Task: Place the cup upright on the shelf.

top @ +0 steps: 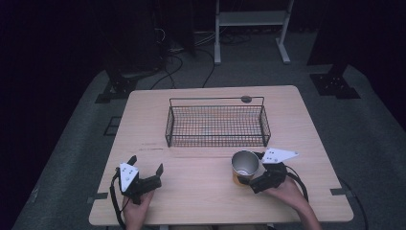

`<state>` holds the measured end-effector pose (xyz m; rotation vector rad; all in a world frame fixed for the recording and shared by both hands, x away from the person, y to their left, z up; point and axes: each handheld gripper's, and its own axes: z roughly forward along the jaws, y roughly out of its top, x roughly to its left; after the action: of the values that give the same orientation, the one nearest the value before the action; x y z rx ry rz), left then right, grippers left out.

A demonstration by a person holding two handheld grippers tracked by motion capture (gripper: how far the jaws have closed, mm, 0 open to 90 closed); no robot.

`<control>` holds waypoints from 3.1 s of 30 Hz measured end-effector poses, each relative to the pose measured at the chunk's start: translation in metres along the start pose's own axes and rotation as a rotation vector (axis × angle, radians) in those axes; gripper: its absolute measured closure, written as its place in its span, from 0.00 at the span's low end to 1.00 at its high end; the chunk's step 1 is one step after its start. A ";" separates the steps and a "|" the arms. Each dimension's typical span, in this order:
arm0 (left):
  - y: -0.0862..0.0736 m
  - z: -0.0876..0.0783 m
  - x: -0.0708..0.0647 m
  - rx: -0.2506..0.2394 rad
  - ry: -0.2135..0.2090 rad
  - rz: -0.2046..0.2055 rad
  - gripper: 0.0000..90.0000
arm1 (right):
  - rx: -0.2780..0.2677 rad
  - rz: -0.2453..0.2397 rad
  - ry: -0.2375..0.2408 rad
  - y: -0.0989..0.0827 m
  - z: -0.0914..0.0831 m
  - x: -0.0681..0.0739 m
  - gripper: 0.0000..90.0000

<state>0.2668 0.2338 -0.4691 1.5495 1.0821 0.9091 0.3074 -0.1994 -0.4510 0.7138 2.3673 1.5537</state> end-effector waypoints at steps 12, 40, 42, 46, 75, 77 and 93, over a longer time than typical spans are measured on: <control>0.000 0.000 0.000 0.000 -0.001 -0.001 0.00 | -0.012 0.008 0.008 0.002 0.008 0.002 0.00; 0.000 0.000 0.001 0.000 -0.009 -0.006 0.00 | -0.020 0.029 0.047 0.014 0.004 -0.003 0.13; 0.000 0.000 0.001 0.001 -0.007 -0.007 0.00 | -0.024 0.029 0.052 0.018 0.003 -0.003 0.13; 0.000 0.000 0.001 -0.001 -0.007 -0.005 0.00 | -0.025 0.035 0.064 0.025 0.002 -0.006 0.13; 0.000 0.000 0.001 0.000 -0.007 -0.005 0.00 | -0.072 0.047 0.109 0.077 -0.001 -0.030 0.13; 0.000 0.000 0.001 0.001 -0.007 -0.005 0.00 | -0.070 0.046 0.105 0.080 0.000 -0.032 0.13; 0.000 0.000 0.001 0.000 -0.007 -0.011 0.00 | -0.060 0.066 0.100 0.108 0.012 -0.062 0.13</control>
<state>0.2671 0.2351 -0.4690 1.5440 1.0847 0.8956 0.3956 -0.1868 -0.3628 0.7249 2.3774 1.7186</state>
